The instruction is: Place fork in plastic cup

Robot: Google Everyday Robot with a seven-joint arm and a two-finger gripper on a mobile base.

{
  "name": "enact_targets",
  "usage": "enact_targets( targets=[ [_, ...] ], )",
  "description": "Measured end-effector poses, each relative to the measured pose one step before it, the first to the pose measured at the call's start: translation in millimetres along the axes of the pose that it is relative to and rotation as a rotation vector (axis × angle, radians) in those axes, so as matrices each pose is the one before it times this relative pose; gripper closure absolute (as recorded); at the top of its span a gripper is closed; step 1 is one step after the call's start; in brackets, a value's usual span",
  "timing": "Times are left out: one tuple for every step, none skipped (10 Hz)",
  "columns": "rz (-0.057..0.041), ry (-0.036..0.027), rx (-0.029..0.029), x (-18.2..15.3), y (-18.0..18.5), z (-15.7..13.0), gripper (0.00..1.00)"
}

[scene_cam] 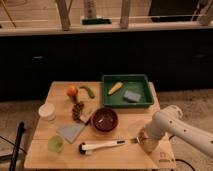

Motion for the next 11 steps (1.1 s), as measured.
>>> enact_targets(
  targets=[
    [-0.00469, 0.00444, -0.00153, 0.74, 0.18, -1.07, 0.98],
    [0.00537, -0.00109, -0.00619, 1.41, 3.38, -1.24, 1.0],
    [0.00241, -0.00091, -0.00135, 0.37, 0.79, -0.12, 1.0],
    [-0.00196, 0.00035, -0.00289, -0.4, 0.1, 0.18, 1.0],
    [-0.01294, -0.00235, -0.00456, -1.43, -1.54, 3.07, 1.0],
    [-0.013, -0.00094, 0.00245, -1.32, -4.1, 3.49, 1.0],
    [-0.00426, 0.00046, -0.0018, -0.84, 1.59, -0.64, 1.0],
    [-0.00115, -0.0009, -0.0003, -0.53, 0.26, -1.45, 1.0],
    [0.00026, -0.00128, -0.00056, -0.41, 0.22, -1.65, 1.0],
    [-0.00042, -0.00044, -0.00029, -0.02, -0.02, -0.08, 1.0],
    [-0.01478, -0.00176, -0.00136, -1.07, -1.51, -1.14, 1.0]
  ],
)
